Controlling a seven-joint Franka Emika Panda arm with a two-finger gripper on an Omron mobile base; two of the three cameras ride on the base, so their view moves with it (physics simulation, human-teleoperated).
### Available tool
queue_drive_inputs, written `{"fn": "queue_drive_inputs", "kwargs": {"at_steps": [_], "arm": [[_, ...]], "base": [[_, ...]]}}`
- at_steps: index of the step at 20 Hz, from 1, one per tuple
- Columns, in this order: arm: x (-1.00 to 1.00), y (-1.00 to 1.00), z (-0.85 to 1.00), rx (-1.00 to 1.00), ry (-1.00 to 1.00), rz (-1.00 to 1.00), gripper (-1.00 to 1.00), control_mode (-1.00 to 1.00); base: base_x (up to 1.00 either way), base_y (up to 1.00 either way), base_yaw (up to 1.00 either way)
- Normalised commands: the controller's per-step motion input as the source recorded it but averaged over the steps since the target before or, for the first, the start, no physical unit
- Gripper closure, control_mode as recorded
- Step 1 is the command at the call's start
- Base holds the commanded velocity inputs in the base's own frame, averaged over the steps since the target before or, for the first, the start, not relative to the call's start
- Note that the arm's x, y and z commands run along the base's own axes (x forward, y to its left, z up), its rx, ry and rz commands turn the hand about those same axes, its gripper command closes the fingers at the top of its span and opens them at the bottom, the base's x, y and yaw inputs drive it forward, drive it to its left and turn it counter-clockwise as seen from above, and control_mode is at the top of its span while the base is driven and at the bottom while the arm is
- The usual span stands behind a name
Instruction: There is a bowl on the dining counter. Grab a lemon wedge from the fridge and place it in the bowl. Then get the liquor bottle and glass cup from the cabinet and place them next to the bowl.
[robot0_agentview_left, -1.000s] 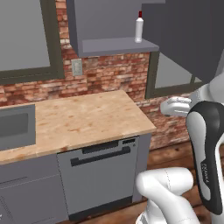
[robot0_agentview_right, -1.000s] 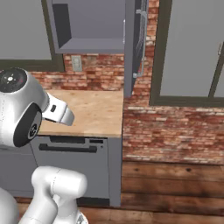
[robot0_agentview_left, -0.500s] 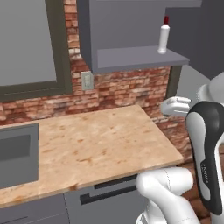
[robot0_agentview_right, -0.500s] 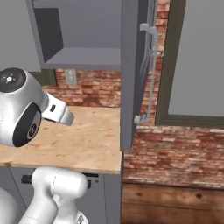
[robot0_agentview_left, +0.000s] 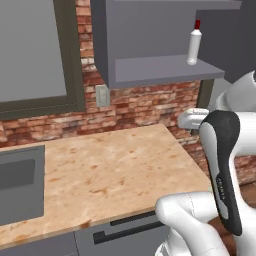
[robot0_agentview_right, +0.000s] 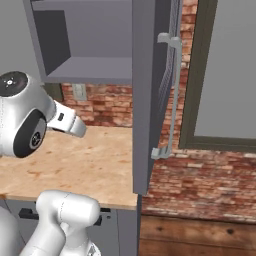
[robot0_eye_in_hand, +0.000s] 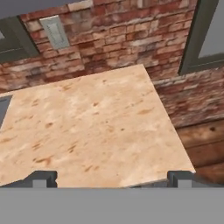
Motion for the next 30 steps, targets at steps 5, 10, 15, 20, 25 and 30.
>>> {"fn": "queue_drive_inputs", "kwargs": {"at_steps": [5,10,15,20,25,30], "arm": [[-0.07,0.00,0.25,-0.27,-0.23,-0.11,-1.00,-1.00],[-0.02,-0.07,0.44,-0.29,-0.29,-0.11,-1.00,-1.00],[0.04,-0.25,0.46,-0.25,-0.18,-0.11,-1.00,-1.00],[0.17,-0.29,0.52,-0.11,-0.07,-0.08,-1.00,-1.00],[0.29,-0.22,0.70,0.04,0.01,-0.04,-1.00,-1.00],[0.28,-0.08,0.78,0.17,0.09,0.00,-1.00,-1.00]], "base": [[0.00,0.00,0.00],[0.00,0.00,0.00],[0.00,0.00,0.00],[0.00,0.00,0.00],[0.00,0.00,0.00],[0.00,0.00,0.00]]}}
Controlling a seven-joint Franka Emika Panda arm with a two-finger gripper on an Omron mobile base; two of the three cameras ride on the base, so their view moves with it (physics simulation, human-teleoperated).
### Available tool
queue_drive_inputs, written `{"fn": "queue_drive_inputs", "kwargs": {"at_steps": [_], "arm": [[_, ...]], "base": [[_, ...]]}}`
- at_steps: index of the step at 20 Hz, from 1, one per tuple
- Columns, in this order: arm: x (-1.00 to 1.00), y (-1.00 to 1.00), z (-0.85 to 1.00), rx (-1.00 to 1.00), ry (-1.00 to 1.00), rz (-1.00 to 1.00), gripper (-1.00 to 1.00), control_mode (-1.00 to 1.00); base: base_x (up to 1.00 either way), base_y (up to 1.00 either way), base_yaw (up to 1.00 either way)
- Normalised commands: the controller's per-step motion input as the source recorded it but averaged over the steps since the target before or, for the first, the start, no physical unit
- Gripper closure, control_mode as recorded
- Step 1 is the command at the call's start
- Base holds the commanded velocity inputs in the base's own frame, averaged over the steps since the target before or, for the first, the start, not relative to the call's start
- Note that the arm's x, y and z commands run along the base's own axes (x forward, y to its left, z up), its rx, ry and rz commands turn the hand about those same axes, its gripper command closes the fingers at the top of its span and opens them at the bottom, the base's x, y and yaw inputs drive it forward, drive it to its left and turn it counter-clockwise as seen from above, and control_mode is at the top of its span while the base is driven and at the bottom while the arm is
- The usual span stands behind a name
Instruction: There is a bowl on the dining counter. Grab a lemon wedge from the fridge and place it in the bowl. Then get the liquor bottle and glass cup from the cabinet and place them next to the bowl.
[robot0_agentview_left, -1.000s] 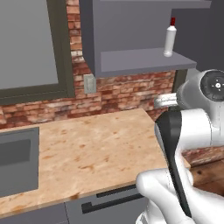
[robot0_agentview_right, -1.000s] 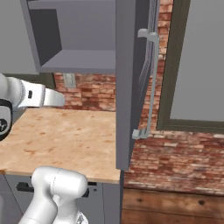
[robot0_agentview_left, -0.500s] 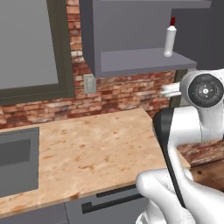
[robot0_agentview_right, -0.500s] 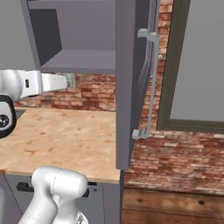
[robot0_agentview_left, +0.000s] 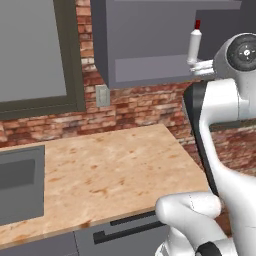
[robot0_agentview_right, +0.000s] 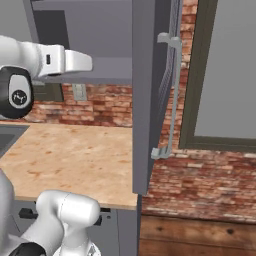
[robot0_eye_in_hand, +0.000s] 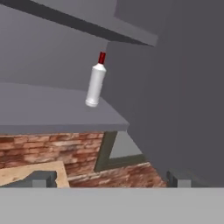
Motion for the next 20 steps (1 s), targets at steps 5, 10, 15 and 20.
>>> {"fn": "queue_drive_inputs", "kwargs": {"at_steps": [5,10,15,20], "arm": [[0.53,0.00,0.25,0.14,0.02,0.00,-1.00,-1.00],[0.62,0.00,-0.11,0.01,-0.01,-0.05,-1.00,-1.00],[0.55,-0.03,-0.25,0.00,0.00,-0.10,-1.00,-1.00],[0.44,-0.20,-0.23,0.00,-0.04,-0.11,-1.00,-1.00]], "base": [[0.00,0.00,0.00],[0.00,0.00,0.00],[0.00,0.00,0.00],[0.00,0.00,0.00]]}}
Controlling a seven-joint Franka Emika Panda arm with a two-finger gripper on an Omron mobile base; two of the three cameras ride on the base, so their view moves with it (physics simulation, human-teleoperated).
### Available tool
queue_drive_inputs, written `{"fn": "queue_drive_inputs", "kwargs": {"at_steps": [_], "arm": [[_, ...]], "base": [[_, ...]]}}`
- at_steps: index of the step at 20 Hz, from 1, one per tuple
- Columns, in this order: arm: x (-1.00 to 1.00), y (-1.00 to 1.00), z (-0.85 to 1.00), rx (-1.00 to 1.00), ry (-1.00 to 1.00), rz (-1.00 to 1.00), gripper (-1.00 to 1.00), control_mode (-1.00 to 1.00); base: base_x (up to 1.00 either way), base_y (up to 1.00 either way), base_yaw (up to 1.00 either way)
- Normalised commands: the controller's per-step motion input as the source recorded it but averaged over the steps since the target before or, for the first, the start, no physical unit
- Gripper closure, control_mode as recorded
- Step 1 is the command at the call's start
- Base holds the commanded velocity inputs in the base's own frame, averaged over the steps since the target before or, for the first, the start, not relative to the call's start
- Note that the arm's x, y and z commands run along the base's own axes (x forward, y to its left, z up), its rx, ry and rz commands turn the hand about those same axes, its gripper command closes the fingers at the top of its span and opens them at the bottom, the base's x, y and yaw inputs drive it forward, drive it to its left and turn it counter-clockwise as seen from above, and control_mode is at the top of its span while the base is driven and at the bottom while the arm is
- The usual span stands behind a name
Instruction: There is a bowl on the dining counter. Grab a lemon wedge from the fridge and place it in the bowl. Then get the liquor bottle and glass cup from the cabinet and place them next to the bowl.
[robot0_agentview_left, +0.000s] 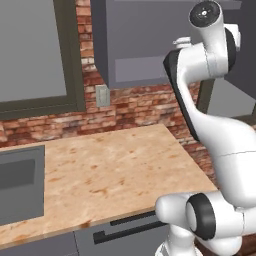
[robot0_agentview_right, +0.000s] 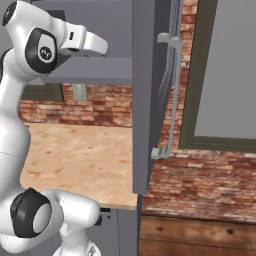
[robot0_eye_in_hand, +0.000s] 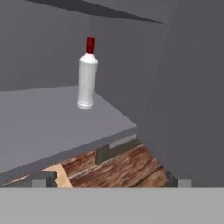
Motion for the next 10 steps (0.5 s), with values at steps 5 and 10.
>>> {"fn": "queue_drive_inputs", "kwargs": {"at_steps": [5,10], "arm": [[0.37,-0.28,-0.03,0.00,-0.14,-0.09,-1.00,-1.00],[0.43,-0.32,0.00,0.00,-0.11,-0.06,-1.00,-1.00]], "base": [[0.00,0.00,0.00],[0.00,0.00,0.00]]}}
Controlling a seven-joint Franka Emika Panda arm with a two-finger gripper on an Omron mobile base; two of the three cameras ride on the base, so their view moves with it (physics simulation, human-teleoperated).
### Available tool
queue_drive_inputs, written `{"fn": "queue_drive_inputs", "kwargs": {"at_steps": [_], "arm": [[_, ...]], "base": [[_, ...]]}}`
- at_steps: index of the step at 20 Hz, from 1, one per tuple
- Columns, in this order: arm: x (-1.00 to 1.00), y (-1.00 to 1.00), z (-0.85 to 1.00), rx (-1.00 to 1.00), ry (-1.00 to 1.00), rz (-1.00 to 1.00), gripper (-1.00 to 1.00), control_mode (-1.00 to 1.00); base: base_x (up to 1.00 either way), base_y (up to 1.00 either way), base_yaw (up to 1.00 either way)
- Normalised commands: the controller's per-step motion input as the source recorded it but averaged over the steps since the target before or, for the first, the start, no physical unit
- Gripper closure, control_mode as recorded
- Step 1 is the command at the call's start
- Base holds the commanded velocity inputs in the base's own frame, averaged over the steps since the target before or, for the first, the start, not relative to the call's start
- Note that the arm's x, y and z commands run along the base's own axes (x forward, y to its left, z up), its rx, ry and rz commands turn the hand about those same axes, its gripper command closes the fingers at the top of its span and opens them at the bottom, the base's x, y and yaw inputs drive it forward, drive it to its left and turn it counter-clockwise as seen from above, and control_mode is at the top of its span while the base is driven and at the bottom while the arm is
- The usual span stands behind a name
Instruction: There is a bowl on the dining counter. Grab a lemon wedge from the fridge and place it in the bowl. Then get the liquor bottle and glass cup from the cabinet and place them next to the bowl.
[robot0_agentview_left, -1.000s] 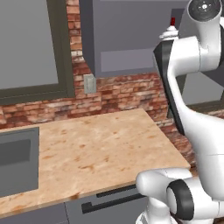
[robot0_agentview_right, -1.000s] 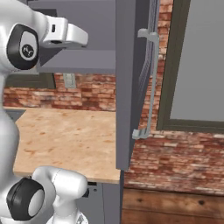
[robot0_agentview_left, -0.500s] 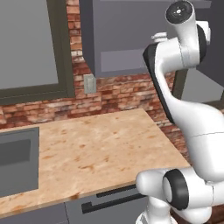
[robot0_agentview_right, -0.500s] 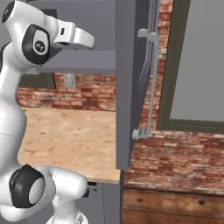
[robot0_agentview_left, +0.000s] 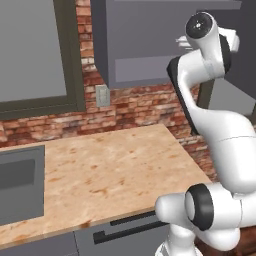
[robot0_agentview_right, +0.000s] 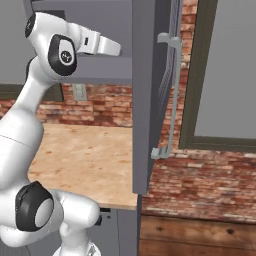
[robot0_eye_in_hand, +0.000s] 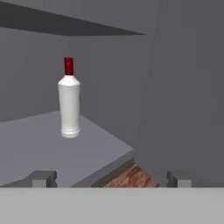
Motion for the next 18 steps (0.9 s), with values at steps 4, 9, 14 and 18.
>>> {"fn": "queue_drive_inputs", "kwargs": {"at_steps": [4,9,14,18], "arm": [[0.48,-0.20,0.00,0.00,-0.02,-0.04,-1.00,-1.00],[0.56,-0.13,0.00,0.00,0.02,-0.02,-1.00,-1.00],[0.47,-0.13,0.04,0.00,0.06,-0.01,-1.00,-1.00],[0.41,-0.14,0.01,0.00,0.03,-0.01,-1.00,-1.00]], "base": [[0.00,0.00,0.00],[0.00,0.00,0.00],[0.00,0.00,0.00],[0.00,0.00,0.00]]}}
